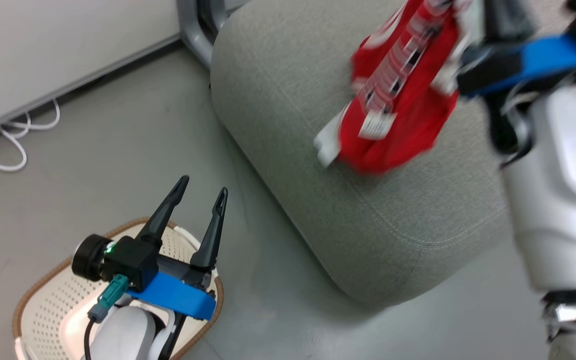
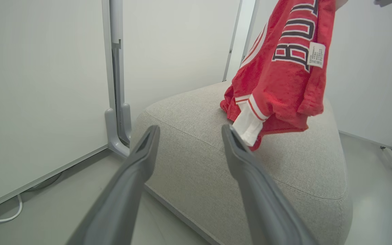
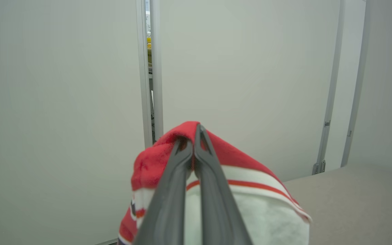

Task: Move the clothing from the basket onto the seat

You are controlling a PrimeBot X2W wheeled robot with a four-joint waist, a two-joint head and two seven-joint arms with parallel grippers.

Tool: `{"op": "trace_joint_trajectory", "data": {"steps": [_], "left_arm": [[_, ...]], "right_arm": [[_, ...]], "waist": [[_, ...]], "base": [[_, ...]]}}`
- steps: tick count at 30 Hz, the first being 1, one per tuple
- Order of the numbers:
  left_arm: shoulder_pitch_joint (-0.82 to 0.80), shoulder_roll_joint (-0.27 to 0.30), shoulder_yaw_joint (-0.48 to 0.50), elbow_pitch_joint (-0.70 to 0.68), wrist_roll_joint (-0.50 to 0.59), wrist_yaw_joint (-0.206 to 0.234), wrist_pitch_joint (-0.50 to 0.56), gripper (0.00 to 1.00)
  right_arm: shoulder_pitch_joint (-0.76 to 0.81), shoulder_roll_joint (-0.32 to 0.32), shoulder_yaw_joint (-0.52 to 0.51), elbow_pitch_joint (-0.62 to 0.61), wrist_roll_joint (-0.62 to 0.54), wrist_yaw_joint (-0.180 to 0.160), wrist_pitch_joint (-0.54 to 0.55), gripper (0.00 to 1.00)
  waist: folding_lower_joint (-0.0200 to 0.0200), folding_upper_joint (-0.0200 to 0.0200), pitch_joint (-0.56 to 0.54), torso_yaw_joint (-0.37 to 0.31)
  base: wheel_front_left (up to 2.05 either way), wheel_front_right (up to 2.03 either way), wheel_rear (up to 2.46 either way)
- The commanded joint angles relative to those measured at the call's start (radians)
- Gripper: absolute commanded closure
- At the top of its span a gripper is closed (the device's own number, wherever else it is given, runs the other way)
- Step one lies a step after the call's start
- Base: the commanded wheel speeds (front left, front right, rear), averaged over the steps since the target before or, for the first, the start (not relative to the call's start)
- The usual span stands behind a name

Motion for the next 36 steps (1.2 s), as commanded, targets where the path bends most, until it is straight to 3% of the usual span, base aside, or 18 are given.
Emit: {"op": "trace_joint_trajectory", "data": {"steps": [1,7,15,22,29,30,31,32,36], "left_arm": [[-0.028,0.01,-0.008,-0.011,0.005,-0.001,-0.003,0.0],[-0.109,0.044,-0.049,-0.055,0.02,-0.001,-0.003,0.0],[-0.223,0.079,-0.088,-0.099,0.036,-0.001,-0.003,0.0],[-0.298,0.1,-0.106,-0.135,0.044,-0.001,-0.003,0.0],[-0.319,0.098,-0.113,-0.129,0.04,-0.001,-0.003,0.0],[-0.318,0.097,-0.113,-0.125,0.039,-0.001,-0.003,0.0],[-0.316,0.096,-0.113,-0.122,0.038,-0.001,-0.003,0.0],[-0.315,0.095,-0.112,-0.118,0.037,-0.001,-0.003,0.0],[-0.308,0.09,-0.106,-0.111,0.034,-0.001,-0.003,0.0]], "right_arm": [[-0.042,-0.026,-0.033,0.001,-0.02,0.0,0.008,1.0],[-0.163,-0.132,-0.179,0.005,-0.107,0.0,0.038,1.0],[-0.162,-0.228,-0.329,0.086,-0.115,0.0,0.026,1.0],[-0.157,-0.233,-0.442,0.192,-0.129,0.0,-0.005,1.0],[-0.17,-0.21,-0.475,0.254,-0.162,0.0,-0.016,1.0],[-0.169,-0.207,-0.472,0.26,-0.17,0.0,-0.017,0.84],[-0.166,-0.206,-0.467,0.264,-0.176,0.0,-0.017,0.55],[-0.162,-0.206,-0.464,0.267,-0.183,0.0,-0.018,0.0],[-0.149,-0.208,-0.457,0.275,-0.197,0.0,-0.018,0.0]], "waist": [[-0.0001,0.0,0.049,0.031],[-0.0001,0.0,0.177,0.095],[-0.0001,0.0,0.355,0.168],[-0.0001,0.0,0.471,0.204],[-0.0001,0.0,0.489,0.213],[-0.0001,0.0,0.485,0.213],[-0.0001,0.0,0.48,0.214],[-0.0001,0.0,0.474,0.215],[-0.0001,0.0,0.45,0.22]], "base": [[0.0,0.0,0.0],[0.0,0.0,0.0],[0.0,0.0,0.0],[0.0,0.0,0.0],[0.0,0.0,0.0],[0.0,0.0,0.0],[0.0,0.0,0.0],[0.0,0.0,0.0],[0.0,0.0,0.0]]}}
